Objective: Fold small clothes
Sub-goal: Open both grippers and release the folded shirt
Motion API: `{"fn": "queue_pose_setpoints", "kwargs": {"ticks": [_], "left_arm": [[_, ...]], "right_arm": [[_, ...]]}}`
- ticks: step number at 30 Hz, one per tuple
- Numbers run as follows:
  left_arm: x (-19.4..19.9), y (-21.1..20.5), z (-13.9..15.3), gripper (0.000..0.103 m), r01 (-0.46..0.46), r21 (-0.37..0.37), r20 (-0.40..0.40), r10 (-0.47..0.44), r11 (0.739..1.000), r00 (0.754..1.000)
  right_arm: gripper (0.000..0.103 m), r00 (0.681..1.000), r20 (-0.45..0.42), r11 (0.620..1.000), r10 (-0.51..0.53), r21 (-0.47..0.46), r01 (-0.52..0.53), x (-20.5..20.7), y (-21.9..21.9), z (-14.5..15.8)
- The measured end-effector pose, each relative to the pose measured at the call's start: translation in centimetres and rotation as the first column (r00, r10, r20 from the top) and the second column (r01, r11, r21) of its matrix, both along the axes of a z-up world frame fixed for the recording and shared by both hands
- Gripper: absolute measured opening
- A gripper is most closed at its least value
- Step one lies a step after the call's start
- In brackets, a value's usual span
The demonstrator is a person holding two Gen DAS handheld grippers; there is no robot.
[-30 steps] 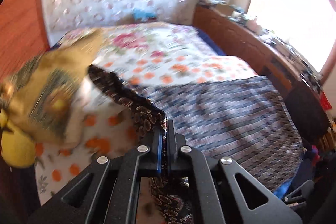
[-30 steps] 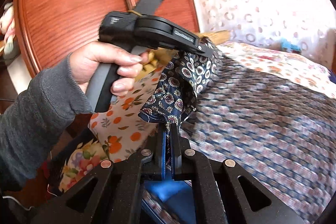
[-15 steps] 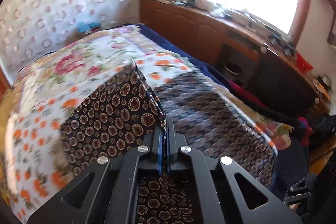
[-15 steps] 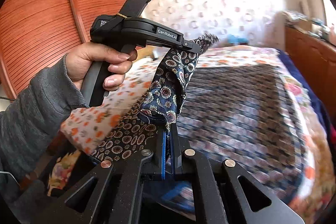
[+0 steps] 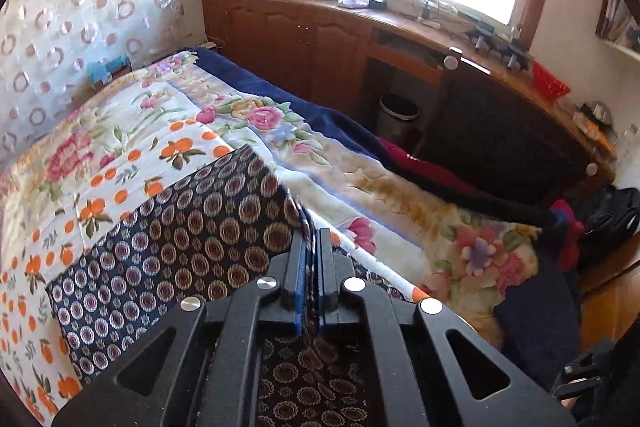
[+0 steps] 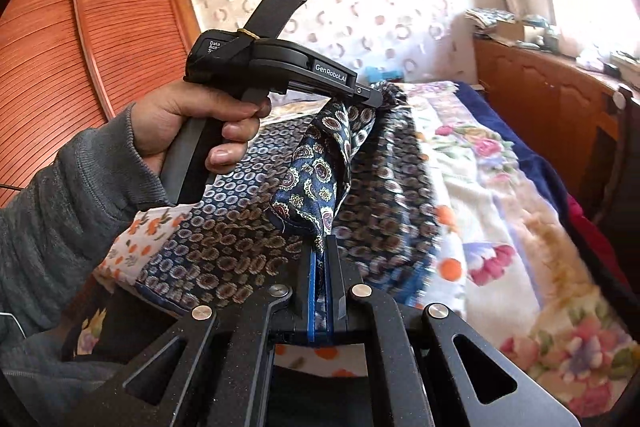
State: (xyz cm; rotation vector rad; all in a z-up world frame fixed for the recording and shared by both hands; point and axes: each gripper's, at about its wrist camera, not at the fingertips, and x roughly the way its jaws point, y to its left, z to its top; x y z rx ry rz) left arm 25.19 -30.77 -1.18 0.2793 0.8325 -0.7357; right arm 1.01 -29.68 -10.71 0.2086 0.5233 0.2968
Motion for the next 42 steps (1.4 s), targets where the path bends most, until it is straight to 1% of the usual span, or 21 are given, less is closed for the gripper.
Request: {"fn": "queue_pose_setpoints", "kwargs": {"ticks": [2,3,4,5,7,9,10,11,13,14,15,16,18,20,24,26,29,33,39,41,42], "left_arm": [[0.1,-0.6,-0.3,0.004,0.007,0.023,0.015,-0.007,1.000,1.000],[-0.1,-0.5,-0.3,0.008,0.016,0.030,0.016,-0.017,0.999,1.000],[-0.2,-0.3,-0.4,0.023,0.021,0.031,0.016,-0.022,0.999,1.000],[-0.2,0.1,-0.4,0.040,0.022,0.031,0.019,-0.023,0.999,1.000],[-0.4,1.3,-0.2,0.051,0.011,0.013,0.028,-0.011,1.000,1.000],[-0.4,2.9,0.1,0.061,-0.004,-0.008,0.012,0.004,1.000,1.000],[-0.4,3.5,0.1,0.067,-0.013,-0.013,0.009,0.013,1.000,1.000],[-0.6,4.2,0.2,0.069,-0.023,-0.016,0.016,0.023,1.000,1.000],[-1.0,5.8,0.3,0.069,-0.042,-0.001,0.048,0.042,0.999,0.998],[-1.2,6.6,0.2,0.069,-0.053,0.007,0.061,0.053,0.999,0.997],[-1.5,7.6,0.1,0.069,-0.068,0.013,0.071,0.067,0.998,0.995],[-1.7,8.3,-0.1,0.070,-0.077,0.013,0.072,0.076,0.997,0.995],[-2.2,10.0,-0.7,0.070,-0.094,0.010,0.061,0.093,0.996,0.994],[-2.8,11.2,-1.5,0.070,-0.112,0.019,0.054,0.111,0.994,0.992],[-3.8,13.6,-3.9,0.070,-0.152,0.059,0.034,0.150,0.987,0.988],[-4.0,14.3,-4.7,0.070,-0.164,0.055,0.016,0.163,0.985,0.986],[-4.3,15.2,-6.1,0.070,-0.178,0.052,-0.022,0.179,0.983,0.984],[-4.5,15.6,-7.9,0.070,-0.185,0.060,-0.045,0.188,0.981,0.981],[-5.3,15.8,-8.4,0.072,-0.190,0.034,-0.006,0.190,0.981,0.982],[-5.4,15.7,-8.5,0.077,-0.184,0.038,-0.006,0.184,0.982,0.983],[-5.5,15.5,-8.6,0.078,-0.181,0.044,-0.004,0.181,0.983,0.983]], "right_arm": [[0.003,1.000,-0.013,1.000,-0.014,-0.004,0.014,-0.2,-0.5,-0.3],[0.003,1.000,-0.021,1.000,-0.019,-0.012,0.019,-0.2,-0.4,-0.5],[0.003,0.999,-0.029,0.999,-0.023,-0.024,0.022,-0.2,-0.3,-0.5],[0.003,0.999,-0.039,0.999,-0.025,-0.034,0.023,-0.1,-0.2,-0.4],[0.003,0.997,-0.067,0.999,-0.025,-0.040,0.022,0.0,-0.1,-0.7],[0.003,0.997,-0.079,0.999,-0.025,-0.035,0.022,0.3,0.2,-0.5],[0.003,0.996,-0.084,0.999,-0.026,-0.036,0.023,0.4,0.3,-0.4],[0.003,0.996,-0.087,0.999,-0.029,-0.042,0.025,0.7,0.5,-0.3],[0.007,0.996,-0.084,0.999,-0.028,-0.048,0.024,0.7,0.6,0.1],[0.013,0.996,-0.084,0.998,-0.031,-0.050,0.026,0.9,0.7,0.2],[0.022,0.996,-0.086,0.998,-0.035,-0.048,0.031,0.8,0.6,0.5],[0.027,0.995,-0.088,0.998,-0.040,-0.042,0.036,0.8,0.5,0.7],[0.046,0.996,-0.077,0.998,-0.051,-0.033,0.049,0.5,0.2,1.4],[0.053,0.996,-0.058,0.996,-0.073,-0.047,0.070,0.3,0.0,2.3],[0.055,0.994,-0.032,0.990,-0.105,-0.097,0.102,0.8,0.0,3.3],[0.055,0.994,-0.034,0.988,-0.108,-0.116,0.103,1.6,0.3,3.6],[0.055,0.996,-0.043,0.989,-0.083,-0.129,0.077,2.9,1.1,3.3],[0.055,0.996,-0.068,0.986,-0.055,-0.163,0.043,5.2,2.8,2.6],[0.055,0.992,-0.117,0.980,-0.055,-0.197,0.031,7.7,3.6,1.9],[0.055,0.988,-0.134,0.976,-0.072,-0.215,0.042,8.1,3.5,2.0],[0.055,0.986,-0.143,0.973,-0.081,-0.225,0.048,8.3,3.4,1.9]]}}
